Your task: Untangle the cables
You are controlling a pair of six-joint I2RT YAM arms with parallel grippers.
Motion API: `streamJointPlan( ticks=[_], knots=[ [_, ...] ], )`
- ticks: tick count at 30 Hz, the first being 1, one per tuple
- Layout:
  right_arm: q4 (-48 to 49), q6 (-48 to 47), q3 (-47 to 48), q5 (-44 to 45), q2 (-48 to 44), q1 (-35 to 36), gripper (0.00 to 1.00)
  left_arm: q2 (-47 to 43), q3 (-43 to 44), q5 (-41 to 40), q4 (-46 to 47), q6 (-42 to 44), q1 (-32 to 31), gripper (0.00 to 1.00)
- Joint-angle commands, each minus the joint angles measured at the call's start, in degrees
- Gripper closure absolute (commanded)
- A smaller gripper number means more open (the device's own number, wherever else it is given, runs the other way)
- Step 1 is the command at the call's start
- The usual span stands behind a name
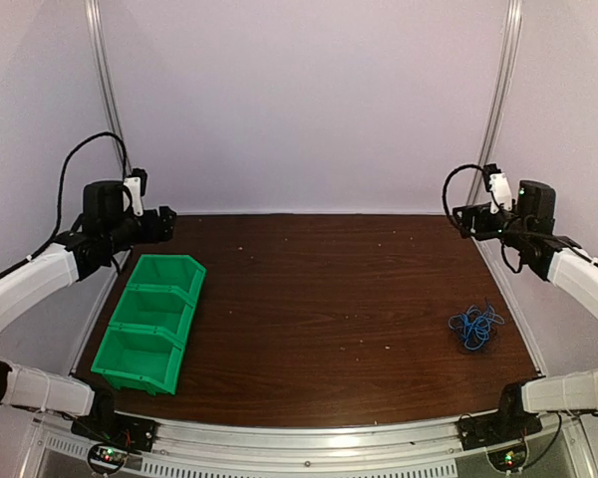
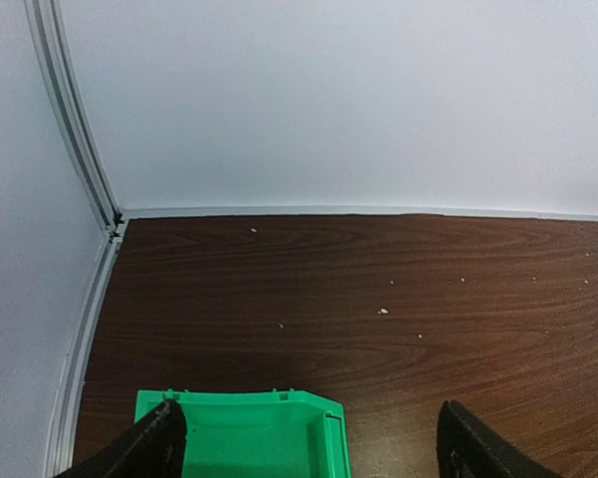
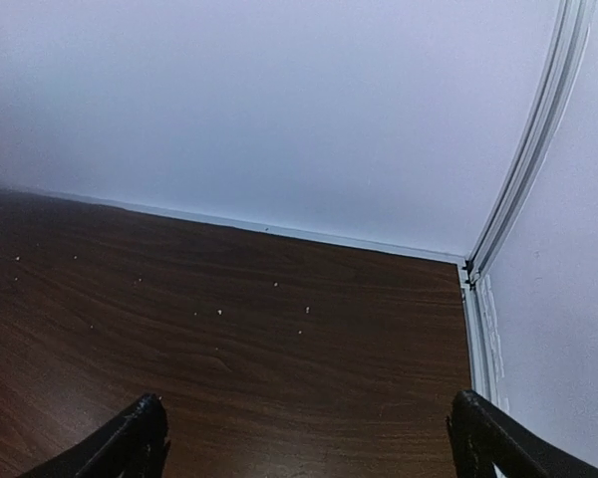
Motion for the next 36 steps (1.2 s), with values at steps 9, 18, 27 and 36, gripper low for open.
streamJointPlan(
  ticks=[9,18,27,36],
  knots=[
    [7.03,-5.54,-11.21,-11.66,-2.01,-0.86,0.00,9.00,4.23,5.93,-8.10,0.92,-10.13,0.12],
    [9.30,-5.95,-13.25,-16.24,-0.79,-0.99,0.00,14.00,6.99,6.08,-18.90,-0.22,-13.31,0.18],
    [10.08,-6.52,-13.73,-16.34,-0.14,-1.02,0.00,13.41,5.01,2.05,-29.99,-10.49,-14.80,0.20],
    [9.74,-7.19,-13.48,-16.39,0.82,-1.05,0.00,14.83,1.02,-4.62,-34.85,-17.79,-15.87,0.20]
  ],
)
